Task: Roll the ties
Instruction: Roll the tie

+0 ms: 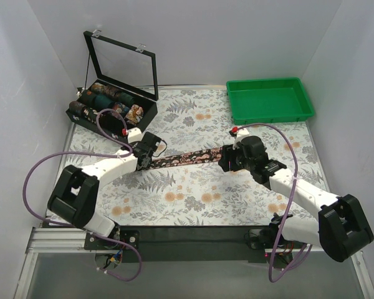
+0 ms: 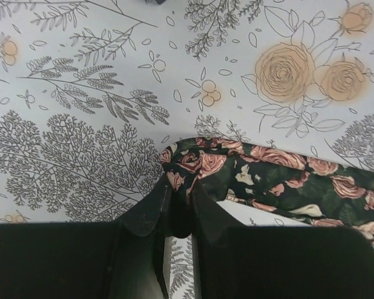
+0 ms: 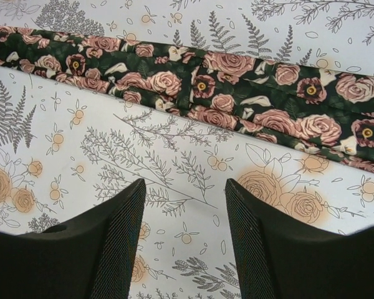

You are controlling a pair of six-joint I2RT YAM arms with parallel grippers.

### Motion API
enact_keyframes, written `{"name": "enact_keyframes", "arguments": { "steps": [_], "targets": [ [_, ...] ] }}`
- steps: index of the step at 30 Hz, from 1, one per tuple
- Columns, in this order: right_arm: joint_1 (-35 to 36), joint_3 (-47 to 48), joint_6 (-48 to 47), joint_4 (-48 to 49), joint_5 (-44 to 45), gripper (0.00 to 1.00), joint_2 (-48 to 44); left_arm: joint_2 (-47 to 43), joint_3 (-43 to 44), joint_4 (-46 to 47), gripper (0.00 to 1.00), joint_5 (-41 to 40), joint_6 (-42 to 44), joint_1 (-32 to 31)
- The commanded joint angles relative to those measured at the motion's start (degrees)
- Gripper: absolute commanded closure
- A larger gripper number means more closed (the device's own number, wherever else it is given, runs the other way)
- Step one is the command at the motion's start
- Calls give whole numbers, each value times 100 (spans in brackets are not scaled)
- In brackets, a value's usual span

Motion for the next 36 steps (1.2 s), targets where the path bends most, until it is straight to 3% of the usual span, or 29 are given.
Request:
{"name": "enact_keyframes", "arguments": {
  "steps": [1,8,20,29,36],
  "targets": [
    [-77,-73,-86,-23,31,48,-200,306,401,-553,100,-1029,201,-207],
    [-165,-134,-104,-40,5,48,-332,1028,1122,-1275,100,-1970,210,-533],
    [-314,-222,-95,-40,-136,48,-367,2425,2185,-2347,100,-2745,-159,-1201],
    [-367,-275,-42,-40,-215,48,-332,3059,2757,-2673,79,-2719,-318,-1632],
    [-376,-275,-25,-40,-259,48,-323,3225,3056,-2717,73,-2665,-106,-1764]
  ]
}}
